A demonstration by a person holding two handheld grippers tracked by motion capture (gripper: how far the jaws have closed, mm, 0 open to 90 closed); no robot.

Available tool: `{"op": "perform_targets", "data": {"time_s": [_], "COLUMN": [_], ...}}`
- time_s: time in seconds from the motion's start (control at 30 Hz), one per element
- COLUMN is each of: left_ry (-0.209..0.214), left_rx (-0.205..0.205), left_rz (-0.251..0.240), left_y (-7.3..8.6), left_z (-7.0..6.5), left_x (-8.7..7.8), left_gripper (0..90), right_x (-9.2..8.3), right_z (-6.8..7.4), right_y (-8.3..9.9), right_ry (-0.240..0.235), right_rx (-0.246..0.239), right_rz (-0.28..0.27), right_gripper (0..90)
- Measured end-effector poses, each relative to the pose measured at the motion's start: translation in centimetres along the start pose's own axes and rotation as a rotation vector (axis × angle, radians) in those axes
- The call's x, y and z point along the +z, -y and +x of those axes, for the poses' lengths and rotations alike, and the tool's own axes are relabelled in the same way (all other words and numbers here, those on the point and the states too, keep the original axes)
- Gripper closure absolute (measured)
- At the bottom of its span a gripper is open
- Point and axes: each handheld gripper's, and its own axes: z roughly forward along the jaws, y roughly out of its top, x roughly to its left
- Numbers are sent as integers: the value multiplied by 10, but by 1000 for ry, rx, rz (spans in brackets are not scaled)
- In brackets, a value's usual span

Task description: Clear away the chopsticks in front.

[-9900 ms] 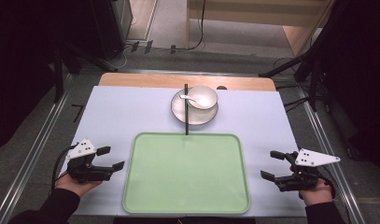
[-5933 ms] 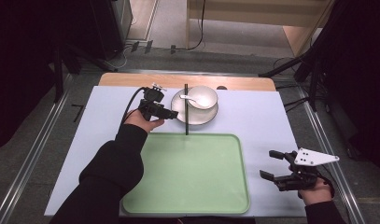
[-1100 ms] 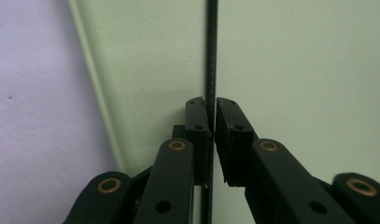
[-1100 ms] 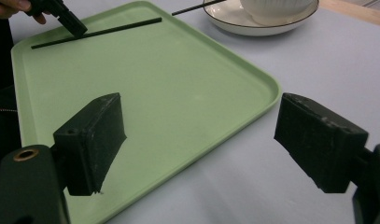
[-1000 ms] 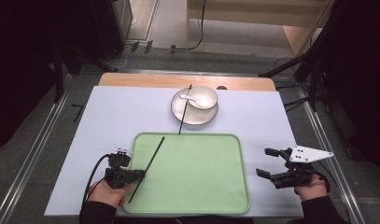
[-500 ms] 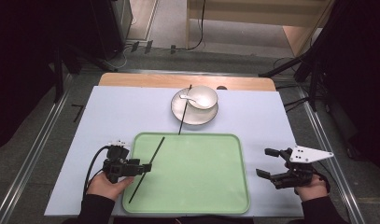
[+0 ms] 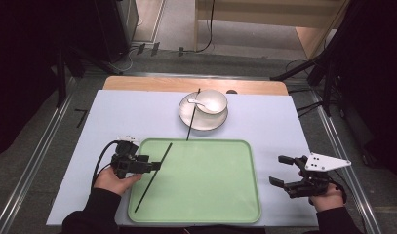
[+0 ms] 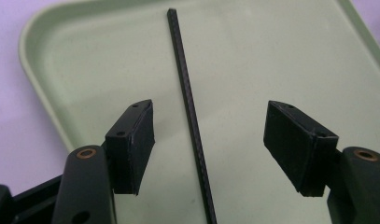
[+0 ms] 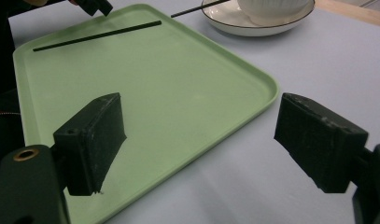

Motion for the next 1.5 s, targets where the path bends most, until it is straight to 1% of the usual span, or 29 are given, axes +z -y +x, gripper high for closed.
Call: {"op": "perform_targets", "data": {"time_s": [0.1,0.17,0.27,0.33,0.4,0.53,0.57,0.6,0.63,0.67,0.7,0.8,0.9,1.03,1.17,1.23,1.3,1.33,1.4,1.47,1.5], "left_ry": [2,14,23,20,19,23,23,23,22,17,17,18,13,9,3,-4,-4,-5,-9,-14,-16], "left_rx": [32,34,39,38,48,58,67,67,74,88,88,92,105,110,123,124,108,102,105,107,103], "left_rz": [11,17,8,1,0,-10,-8,-8,-7,-3,-3,-3,-1,2,-2,-3,-3,5,10,3,9], "left_y": [-11,-19,-31,-38,-44,-56,-63,-63,-67,-74,-74,-85,-97,-112,-126,-132,-138,-140,-146,-150,-152], "left_z": [1,2,5,5,5,3,2,2,1,0,0,-2,-5,-8,-11,-12,-13,-13,-14,-14,-13], "left_x": [-1,-1,-4,-5,-5,-5,-5,-5,-4,-3,-3,-1,3,10,17,22,27,30,36,43,47], "left_gripper": [334,326,325,325,321,314,310,307,307,307,307,307,308,309,311,313,313,312,318,323,326], "right_x": [0,0,0,-1,-1,-1,-1,-1,-1,-1,-1,-1,-1,-1,-1,-2,-2,-2,-3,-3,-3], "right_z": [0,0,-1,-1,-1,-1,-1,-1,-1,-1,-1,-1,-1,-1,-1,-1,-1,-1,-1,-1,-1], "right_y": [1,1,1,1,1,1,1,1,1,1,1,1,1,1,1,1,2,2,2,2,2], "right_ry": [2,2,6,9,10,9,9,9,9,7,7,6,6,7,7,7,9,10,9,9,8], "right_rx": [2,1,1,3,5,8,8,8,8,8,8,10,9,8,10,9,9,9,13,13,14], "right_rz": [0,-1,0,-4,-1,-1,-1,-1,-1,-1,-1,0,0,-1,-3,-4,-4,-4,-7,-7,-9], "right_gripper": [165,165,165,165,165,165,165,165,165,165,165,165,165,165,165,165,165,165,165,165,165]}}
